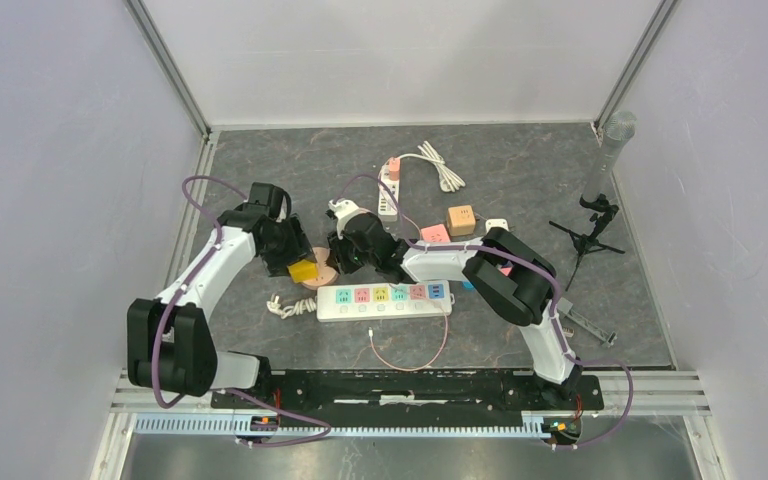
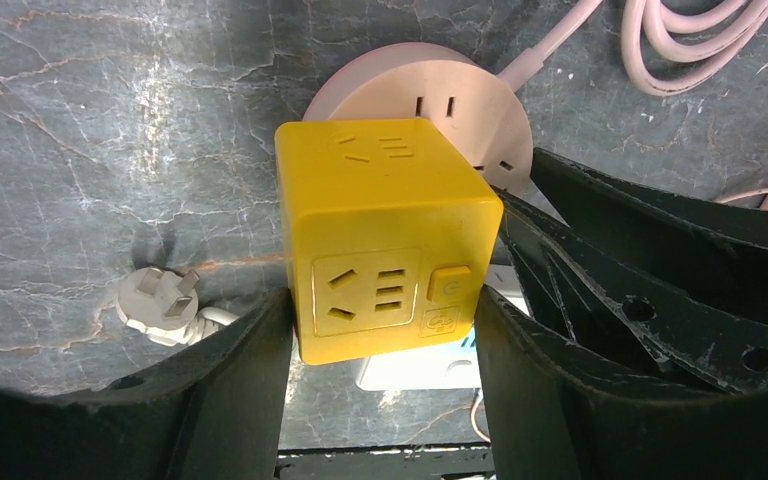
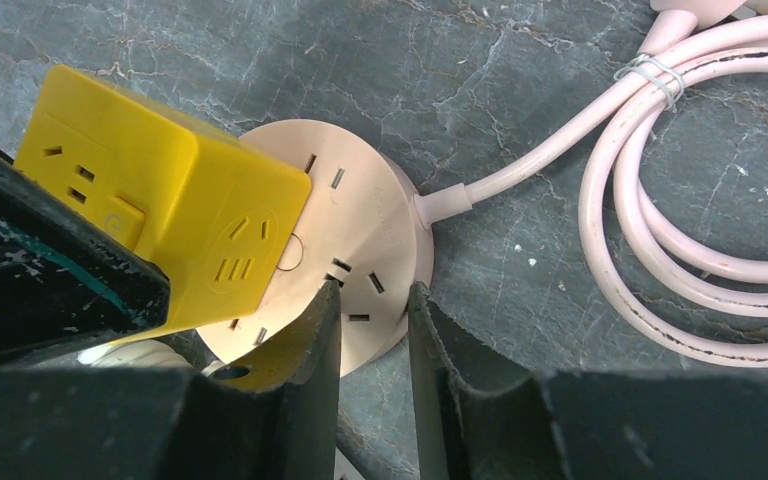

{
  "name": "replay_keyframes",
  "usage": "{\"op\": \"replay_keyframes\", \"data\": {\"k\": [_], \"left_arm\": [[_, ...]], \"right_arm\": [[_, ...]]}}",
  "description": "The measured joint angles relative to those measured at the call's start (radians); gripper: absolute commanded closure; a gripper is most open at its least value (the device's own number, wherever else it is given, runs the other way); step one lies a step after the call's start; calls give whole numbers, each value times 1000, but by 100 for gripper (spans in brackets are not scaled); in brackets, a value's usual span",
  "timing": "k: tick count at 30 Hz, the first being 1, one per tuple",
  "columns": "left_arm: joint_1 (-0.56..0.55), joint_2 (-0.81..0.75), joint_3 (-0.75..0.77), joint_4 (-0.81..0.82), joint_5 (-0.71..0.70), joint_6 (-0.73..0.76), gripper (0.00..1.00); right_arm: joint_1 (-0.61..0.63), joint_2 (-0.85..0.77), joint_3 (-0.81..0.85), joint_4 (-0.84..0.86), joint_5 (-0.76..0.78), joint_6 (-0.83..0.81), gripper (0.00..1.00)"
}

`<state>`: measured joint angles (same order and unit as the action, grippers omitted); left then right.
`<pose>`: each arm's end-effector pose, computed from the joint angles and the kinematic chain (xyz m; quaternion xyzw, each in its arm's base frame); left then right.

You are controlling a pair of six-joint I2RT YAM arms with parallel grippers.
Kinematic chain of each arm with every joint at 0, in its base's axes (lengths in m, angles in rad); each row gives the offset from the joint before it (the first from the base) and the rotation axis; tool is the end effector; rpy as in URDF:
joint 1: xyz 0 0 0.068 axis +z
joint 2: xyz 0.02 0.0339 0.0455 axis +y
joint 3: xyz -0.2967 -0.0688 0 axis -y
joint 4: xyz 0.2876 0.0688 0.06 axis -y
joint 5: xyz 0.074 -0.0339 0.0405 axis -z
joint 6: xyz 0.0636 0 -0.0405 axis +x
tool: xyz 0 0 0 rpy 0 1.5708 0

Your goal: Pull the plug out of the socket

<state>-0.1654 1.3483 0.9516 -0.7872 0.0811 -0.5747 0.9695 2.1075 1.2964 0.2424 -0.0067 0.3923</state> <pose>0.2899 -0.0536 0.2199 -0.1916 0.9617 -0.1066 0.1647 0.2990 0.4366 0.1272 -0.2512 0.8403 0.3047 0.3714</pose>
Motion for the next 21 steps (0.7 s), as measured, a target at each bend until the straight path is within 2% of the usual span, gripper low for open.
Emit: {"op": "replay_keyframes", "data": {"k": [14,21], "left_arm": [[24,0,-18,26,30,4,57],[5,5,18,-14,-6,12,57]], "right_arm": [[2,3,9,-7,7,0,69],[2,3,10,-9,5,4,69]]}}
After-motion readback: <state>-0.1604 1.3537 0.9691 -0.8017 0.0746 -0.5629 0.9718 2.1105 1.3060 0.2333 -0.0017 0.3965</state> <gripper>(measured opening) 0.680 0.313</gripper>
